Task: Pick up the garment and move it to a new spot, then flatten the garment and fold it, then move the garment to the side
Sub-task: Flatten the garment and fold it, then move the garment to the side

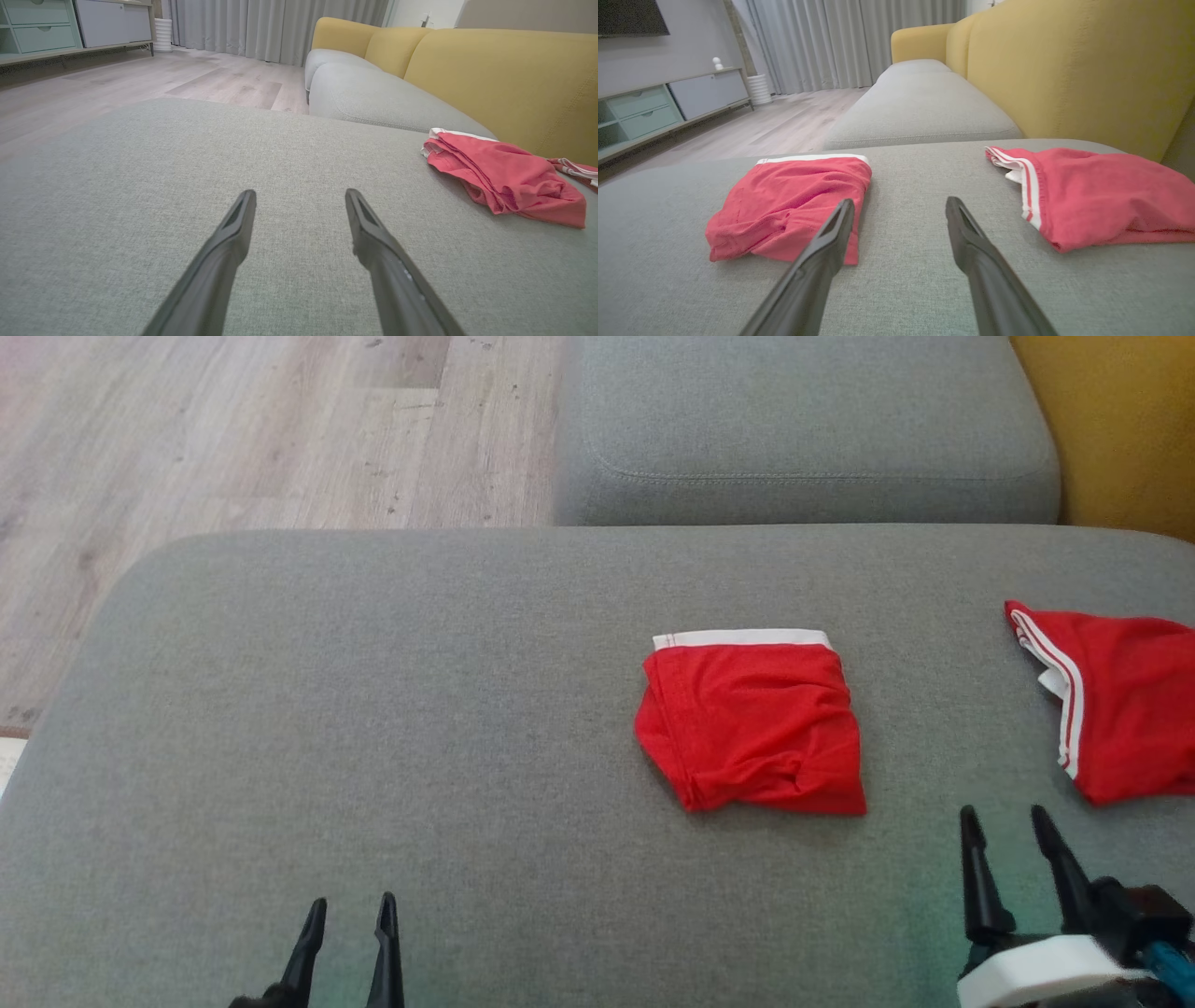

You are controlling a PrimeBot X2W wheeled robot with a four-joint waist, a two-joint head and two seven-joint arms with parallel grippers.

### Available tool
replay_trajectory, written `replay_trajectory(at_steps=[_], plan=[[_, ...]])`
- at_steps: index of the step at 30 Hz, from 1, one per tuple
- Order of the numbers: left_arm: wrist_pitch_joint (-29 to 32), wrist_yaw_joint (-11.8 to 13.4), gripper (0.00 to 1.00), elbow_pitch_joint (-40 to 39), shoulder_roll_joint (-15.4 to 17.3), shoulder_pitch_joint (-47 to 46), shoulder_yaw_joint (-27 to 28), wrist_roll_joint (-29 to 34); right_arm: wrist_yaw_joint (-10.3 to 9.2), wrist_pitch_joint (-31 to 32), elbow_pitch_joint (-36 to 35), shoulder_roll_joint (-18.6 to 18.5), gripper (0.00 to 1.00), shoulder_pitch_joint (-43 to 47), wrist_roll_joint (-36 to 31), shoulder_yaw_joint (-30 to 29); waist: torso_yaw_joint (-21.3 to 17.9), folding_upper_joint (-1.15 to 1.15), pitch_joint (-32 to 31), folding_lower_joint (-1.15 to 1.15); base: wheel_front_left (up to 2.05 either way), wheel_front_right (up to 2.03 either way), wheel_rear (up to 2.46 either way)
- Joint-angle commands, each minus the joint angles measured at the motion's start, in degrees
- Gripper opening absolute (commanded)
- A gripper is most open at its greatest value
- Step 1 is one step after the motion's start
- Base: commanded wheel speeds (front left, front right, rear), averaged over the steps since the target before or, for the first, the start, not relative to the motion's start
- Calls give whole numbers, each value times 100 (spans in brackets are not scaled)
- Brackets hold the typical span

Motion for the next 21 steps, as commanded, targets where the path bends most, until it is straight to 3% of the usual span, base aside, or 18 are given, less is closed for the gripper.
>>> replay_trajectory(at_steps=[1,21], plan=[[-47,-28,100,-137,-24,-203,205,22,-4,-76,-228,-27,100,-139,-43,43,4,0,2,0,0,0,0],[-47,-36,100,-123,-24,-213,234,-24,-4,-79,1,86,100,-284,86,-29,243,0,38,0,0,0,0]])
